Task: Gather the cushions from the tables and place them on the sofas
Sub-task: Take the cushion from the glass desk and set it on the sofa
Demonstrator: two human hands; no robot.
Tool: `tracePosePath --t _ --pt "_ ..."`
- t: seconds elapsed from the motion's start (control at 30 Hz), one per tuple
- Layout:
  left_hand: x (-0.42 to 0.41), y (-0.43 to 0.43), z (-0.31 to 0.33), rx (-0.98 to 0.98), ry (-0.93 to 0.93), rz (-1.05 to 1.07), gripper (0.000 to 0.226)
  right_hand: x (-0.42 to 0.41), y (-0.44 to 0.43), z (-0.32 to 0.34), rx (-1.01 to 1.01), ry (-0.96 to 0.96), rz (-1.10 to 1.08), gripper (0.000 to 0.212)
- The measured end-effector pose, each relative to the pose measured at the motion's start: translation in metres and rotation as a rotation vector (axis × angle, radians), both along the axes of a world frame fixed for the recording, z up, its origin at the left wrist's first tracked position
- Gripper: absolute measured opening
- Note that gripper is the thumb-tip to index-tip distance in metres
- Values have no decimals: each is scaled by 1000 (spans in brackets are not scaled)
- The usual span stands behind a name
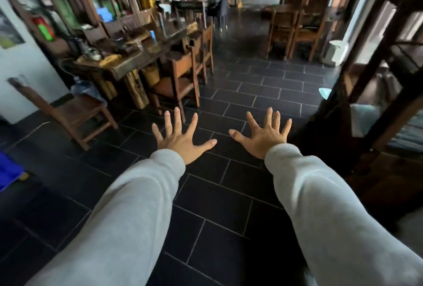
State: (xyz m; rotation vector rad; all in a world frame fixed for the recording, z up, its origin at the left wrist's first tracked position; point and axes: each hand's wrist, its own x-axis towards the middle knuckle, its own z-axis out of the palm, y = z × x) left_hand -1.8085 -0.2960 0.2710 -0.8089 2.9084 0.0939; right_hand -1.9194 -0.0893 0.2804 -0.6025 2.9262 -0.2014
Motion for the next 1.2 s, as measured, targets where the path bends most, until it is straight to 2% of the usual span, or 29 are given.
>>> tracePosePath --t 0.2,0.43,0.7,0.83,1.03,1.2 --pt "48 -159 73 -15 90 197 111 18 -187 73 -20 83 212 100" --pt "118 -328 100 -58 113 391 117 65 -394 108 -72 92 464 101" --pt "207 -476 90 -84 235 701 128 128 -595 103 -70 121 695 104" --pt "242 -536 85 -136 224 848 127 153 -689 91 -96 125 850 108" --pt "273 -624 94 -132 206 1065 137 174 -820 94 -128 111 1062 114" --pt "279 -696 110 -142 223 1197 127 172 -918 106 -127 96 1175 114"
